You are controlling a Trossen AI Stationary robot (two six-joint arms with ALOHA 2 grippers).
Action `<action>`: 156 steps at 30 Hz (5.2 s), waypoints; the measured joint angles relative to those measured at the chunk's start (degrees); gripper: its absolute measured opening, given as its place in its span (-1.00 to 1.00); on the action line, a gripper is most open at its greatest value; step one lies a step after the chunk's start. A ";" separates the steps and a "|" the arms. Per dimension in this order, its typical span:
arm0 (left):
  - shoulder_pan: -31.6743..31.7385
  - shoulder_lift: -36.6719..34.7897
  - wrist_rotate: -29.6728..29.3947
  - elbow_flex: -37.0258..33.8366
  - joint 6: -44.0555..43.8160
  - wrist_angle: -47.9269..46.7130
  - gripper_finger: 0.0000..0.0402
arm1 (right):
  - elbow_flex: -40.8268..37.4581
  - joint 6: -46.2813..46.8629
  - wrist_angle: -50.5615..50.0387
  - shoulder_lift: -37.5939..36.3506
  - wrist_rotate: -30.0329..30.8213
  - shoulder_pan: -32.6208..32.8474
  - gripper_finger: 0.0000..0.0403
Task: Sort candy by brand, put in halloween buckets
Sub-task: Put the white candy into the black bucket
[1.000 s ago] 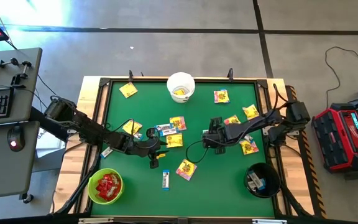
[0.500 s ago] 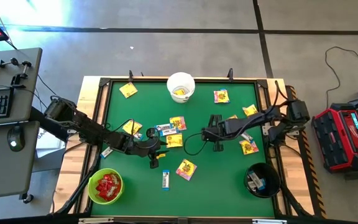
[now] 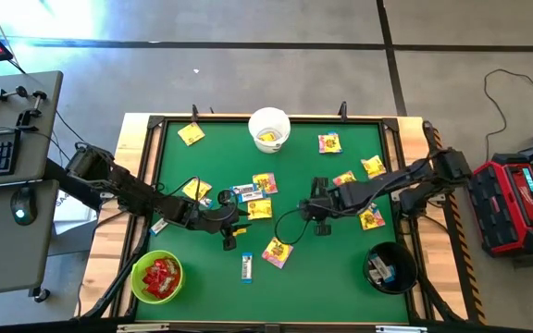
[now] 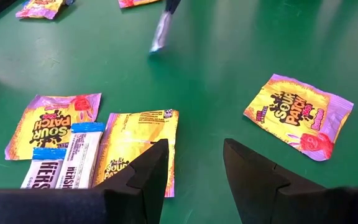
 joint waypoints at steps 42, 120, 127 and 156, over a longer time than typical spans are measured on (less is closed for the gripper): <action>19.59 13.87 24.02 18.86 -8.83 -1.86 -0.66 | -10.56 30.05 6.46 -2.14 4.13 14.24 -1.00; 24.13 35.62 34.55 36.15 -14.68 -6.26 -0.94 | -12.55 -14.10 10.86 2.84 16.91 18.50 -0.26; 24.13 35.60 34.53 36.15 -14.56 -6.40 -0.94 | -12.49 -17.92 12.60 3.05 14.74 16.44 -0.26; 23.89 35.58 34.45 36.13 -13.40 -7.19 -0.94 | -12.57 -11.91 17.28 3.89 24.06 15.99 -0.46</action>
